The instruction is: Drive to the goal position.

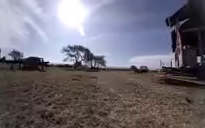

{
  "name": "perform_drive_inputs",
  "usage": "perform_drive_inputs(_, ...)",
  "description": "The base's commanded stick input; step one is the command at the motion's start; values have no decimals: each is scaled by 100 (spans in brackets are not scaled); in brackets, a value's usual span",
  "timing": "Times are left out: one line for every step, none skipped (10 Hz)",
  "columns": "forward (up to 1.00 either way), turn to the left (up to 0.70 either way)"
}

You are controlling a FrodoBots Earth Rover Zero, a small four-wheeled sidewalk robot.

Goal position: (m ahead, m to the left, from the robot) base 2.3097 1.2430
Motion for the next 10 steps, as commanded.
perform_drive_inputs(70,0)
perform_drive_inputs(70,0)
perform_drive_inputs(70,0)
perform_drive_inputs(70,0)
perform_drive_inputs(70,0)
perform_drive_inputs(70,0)
perform_drive_inputs(70,0)
perform_drive_inputs(70,0)
perform_drive_inputs(70,0)
perform_drive_inputs(70,0)
